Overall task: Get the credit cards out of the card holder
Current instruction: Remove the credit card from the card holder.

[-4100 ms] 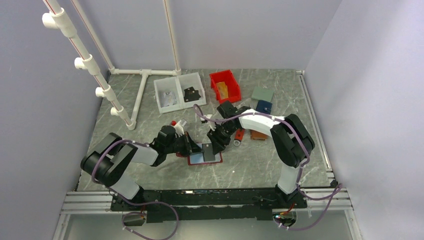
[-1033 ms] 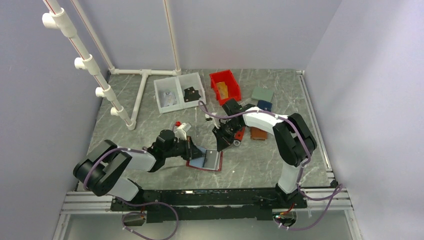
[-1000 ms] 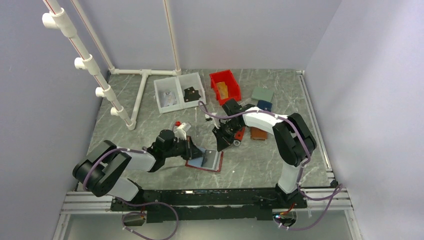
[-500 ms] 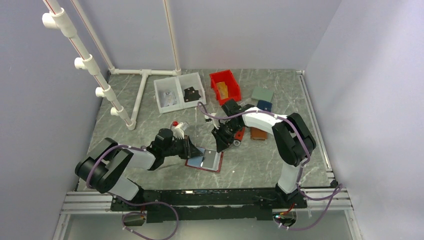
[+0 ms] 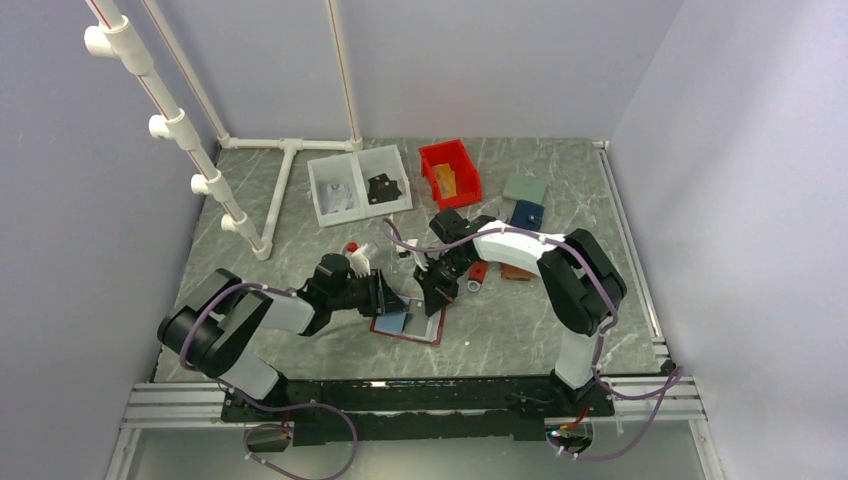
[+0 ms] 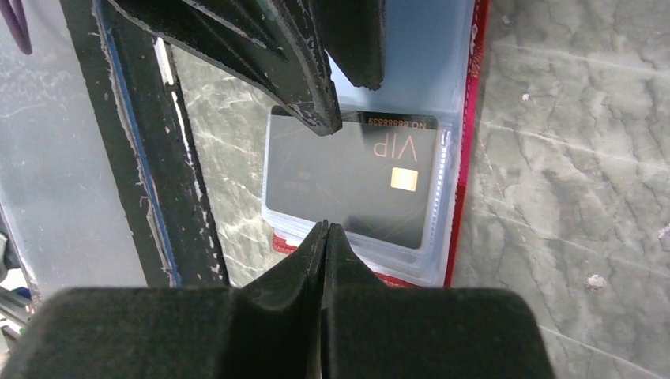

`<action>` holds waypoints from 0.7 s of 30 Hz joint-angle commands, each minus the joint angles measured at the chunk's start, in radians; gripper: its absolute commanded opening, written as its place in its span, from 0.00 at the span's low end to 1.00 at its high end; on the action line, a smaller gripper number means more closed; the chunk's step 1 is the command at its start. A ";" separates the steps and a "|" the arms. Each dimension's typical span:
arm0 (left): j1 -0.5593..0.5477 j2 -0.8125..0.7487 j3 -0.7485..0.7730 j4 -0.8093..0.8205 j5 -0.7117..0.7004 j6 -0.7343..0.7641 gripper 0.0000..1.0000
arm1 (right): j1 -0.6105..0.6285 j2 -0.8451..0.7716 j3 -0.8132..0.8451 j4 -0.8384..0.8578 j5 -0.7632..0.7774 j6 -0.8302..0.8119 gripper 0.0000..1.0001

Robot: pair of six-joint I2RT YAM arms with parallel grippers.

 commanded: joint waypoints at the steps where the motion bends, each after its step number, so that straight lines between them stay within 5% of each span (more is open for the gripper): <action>1: 0.006 0.034 0.034 -0.002 0.029 -0.013 0.37 | -0.005 0.014 0.040 -0.025 0.020 -0.025 0.00; 21: 0.009 0.213 0.023 0.163 0.078 -0.169 0.37 | 0.018 0.117 0.010 0.145 0.161 0.195 0.00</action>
